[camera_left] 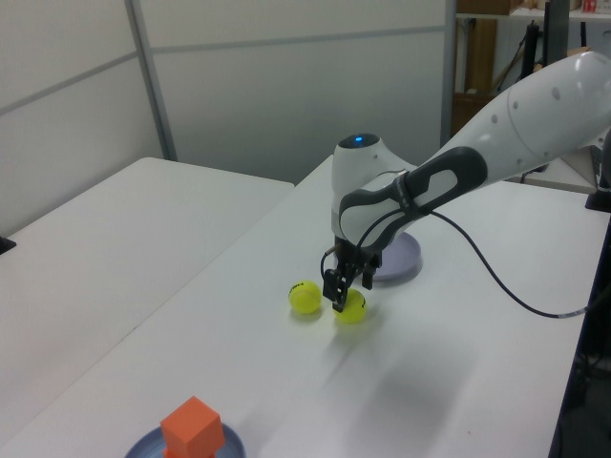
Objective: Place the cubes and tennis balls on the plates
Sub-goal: 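Lower the gripper onto a tennis ball and close it, then carry the tennis ball onto the lavender plate and open the gripper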
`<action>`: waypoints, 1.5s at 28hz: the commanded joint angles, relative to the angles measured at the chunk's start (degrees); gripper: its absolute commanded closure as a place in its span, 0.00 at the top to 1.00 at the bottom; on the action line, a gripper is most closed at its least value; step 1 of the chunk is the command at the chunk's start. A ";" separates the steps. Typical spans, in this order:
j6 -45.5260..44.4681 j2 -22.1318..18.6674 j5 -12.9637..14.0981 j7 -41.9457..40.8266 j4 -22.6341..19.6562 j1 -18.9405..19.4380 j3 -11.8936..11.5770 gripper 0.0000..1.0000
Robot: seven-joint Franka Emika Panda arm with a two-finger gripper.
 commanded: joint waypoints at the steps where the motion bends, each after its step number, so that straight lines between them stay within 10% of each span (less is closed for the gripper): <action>1: 1.27 0.91 1.39 -1.72 0.11 0.49 -0.17 1.00; 7: 1.27 1.09 2.88 -1.11 0.20 0.49 -0.08 0.82; 9: 1.36 1.09 5.07 -1.54 0.46 0.49 -0.17 0.42; 13: 1.45 1.09 7.10 -1.63 0.99 0.49 -0.17 0.01; 21: 1.01 0.39 7.72 -1.81 1.34 0.23 -0.78 0.00; 29: -4.61 0.38 7.98 -1.37 8.19 -0.21 -8.07 0.00; 42: -4.26 9.96 11.50 -2.07 15.05 -2.67 -10.54 0.00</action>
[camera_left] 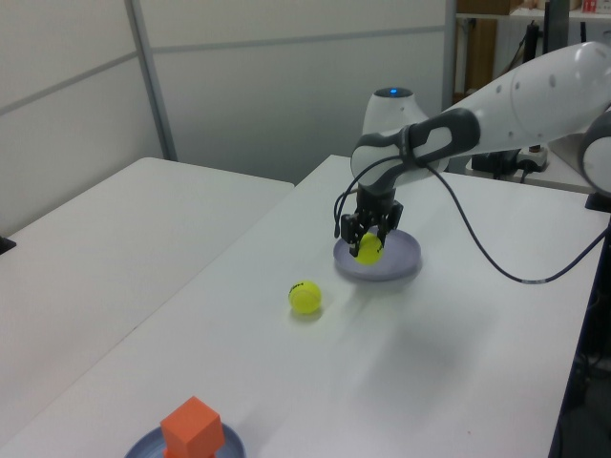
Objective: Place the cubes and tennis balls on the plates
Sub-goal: 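Carry the tennis ball onto the lavender plate and open the gripper, then raise the gripper and move it down to the other tennis ball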
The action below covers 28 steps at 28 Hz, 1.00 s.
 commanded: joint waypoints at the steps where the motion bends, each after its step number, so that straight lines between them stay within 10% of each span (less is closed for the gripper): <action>1: -1.02 6.51 1.97 -0.76 5.64 -0.15 -0.58 0.00; 9: -0.84 7.04 2.68 -1.29 6.00 -0.41 -0.58 0.00; 10: -0.84 7.04 2.68 -1.38 6.00 -0.50 -0.58 0.22; 12: -1.02 6.86 2.59 -1.73 6.00 -0.50 -0.66 1.00; 28: -7.52 2.29 4.25 -2.52 9.69 2.13 -0.14 1.00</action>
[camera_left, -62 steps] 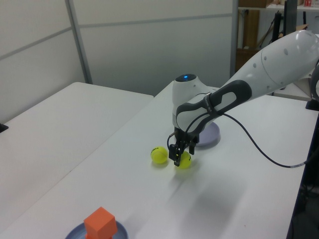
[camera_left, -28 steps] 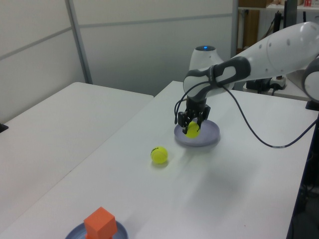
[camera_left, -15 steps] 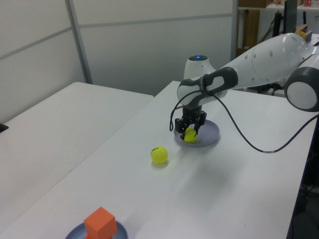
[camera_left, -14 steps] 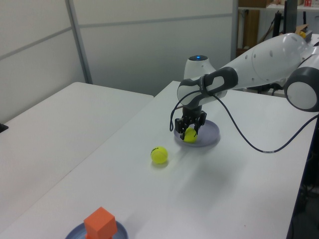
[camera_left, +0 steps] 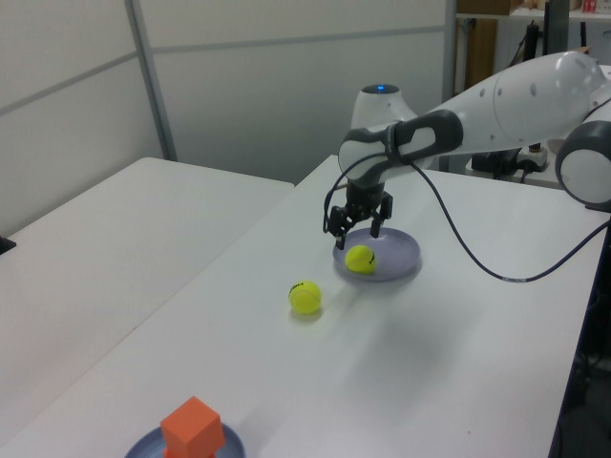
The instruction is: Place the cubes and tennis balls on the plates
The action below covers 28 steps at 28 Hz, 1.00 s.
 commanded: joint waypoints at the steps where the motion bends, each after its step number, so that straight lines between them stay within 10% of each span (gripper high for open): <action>1: -3.12 -1.21 3.60 -0.49 2.26 2.90 -0.06 1.00; 14: -2.16 0.90 3.26 1.88 2.36 3.88 7.41 1.00; 28: 0.74 3.00 3.09 1.88 2.27 3.88 7.85 1.00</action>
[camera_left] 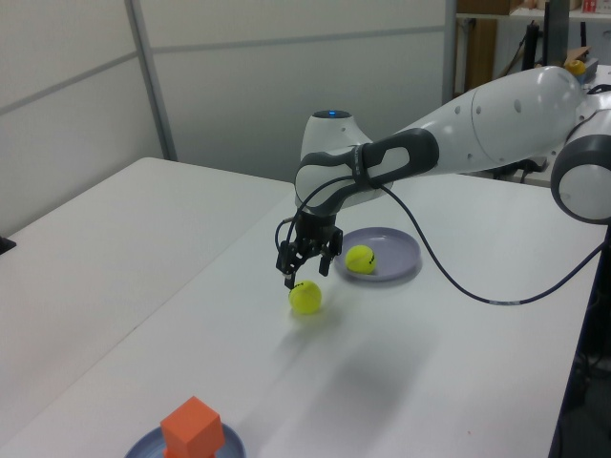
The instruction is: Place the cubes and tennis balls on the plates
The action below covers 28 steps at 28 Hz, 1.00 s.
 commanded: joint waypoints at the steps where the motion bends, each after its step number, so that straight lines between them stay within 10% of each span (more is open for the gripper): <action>1: 0.79 0.98 -0.04 0.66 0.13 0.05 -0.03 1.00; 11: 3.51 4.14 -1.80 0.75 -0.05 0.05 -0.03 0.99; 15: 3.52 4.06 -1.62 0.75 -0.05 0.05 -0.03 0.68; 19: 3.60 4.06 -1.01 0.75 0.04 -0.04 -0.03 0.05; 28: 2.73 0.20 -0.92 0.84 -0.05 -0.30 -0.82 0.00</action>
